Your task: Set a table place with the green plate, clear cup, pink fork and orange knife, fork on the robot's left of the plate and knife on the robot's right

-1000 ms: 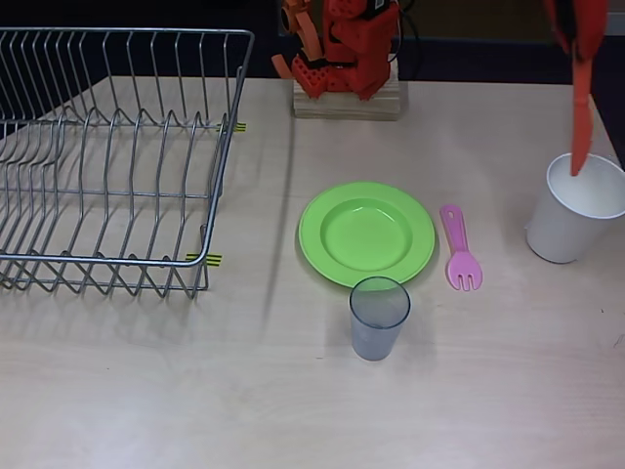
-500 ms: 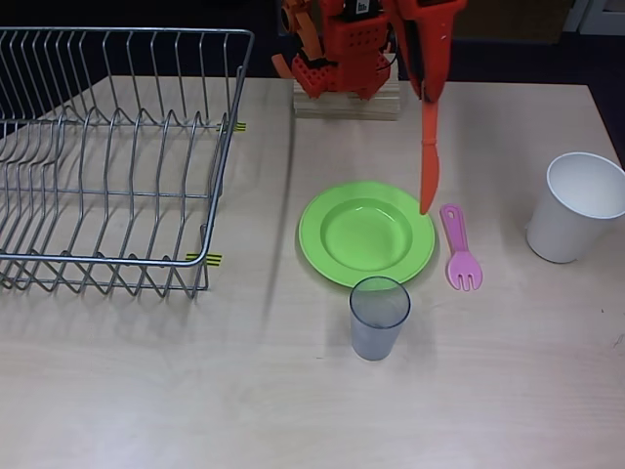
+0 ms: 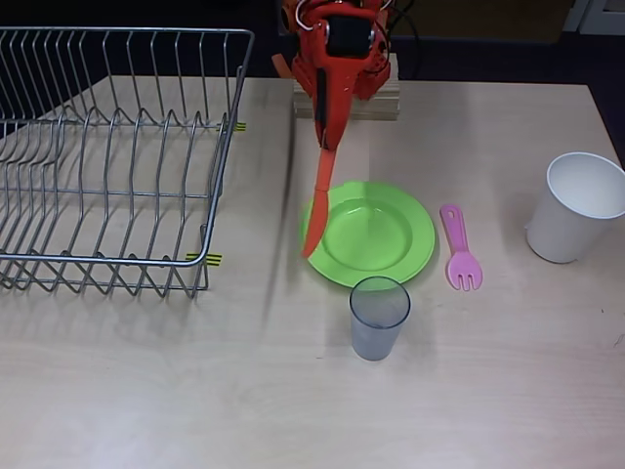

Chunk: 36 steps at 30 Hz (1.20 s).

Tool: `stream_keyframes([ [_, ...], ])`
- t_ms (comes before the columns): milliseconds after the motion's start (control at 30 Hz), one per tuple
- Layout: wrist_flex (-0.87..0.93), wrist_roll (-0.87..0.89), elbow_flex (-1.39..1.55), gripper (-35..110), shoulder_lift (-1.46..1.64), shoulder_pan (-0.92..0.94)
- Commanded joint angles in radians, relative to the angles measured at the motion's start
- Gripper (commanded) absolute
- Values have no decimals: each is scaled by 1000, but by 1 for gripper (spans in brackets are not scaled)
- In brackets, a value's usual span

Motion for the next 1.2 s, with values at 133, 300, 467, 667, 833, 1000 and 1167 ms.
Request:
stream_keyframes([
  [133, -189, -37, 138, 0, 34, 98],
  [300, -382, -52, 233, 0, 3, 109],
  [467, -489, 23, 264, 0, -97, 117],
  [667, -503, 259, 261, 0, -179, 161],
  [833, -483, 325, 268, 0, -183, 186],
  [1000, -482, 380, 273, 0, -186, 178],
  [1167, -472, 486, 288, 0, -179, 130],
])
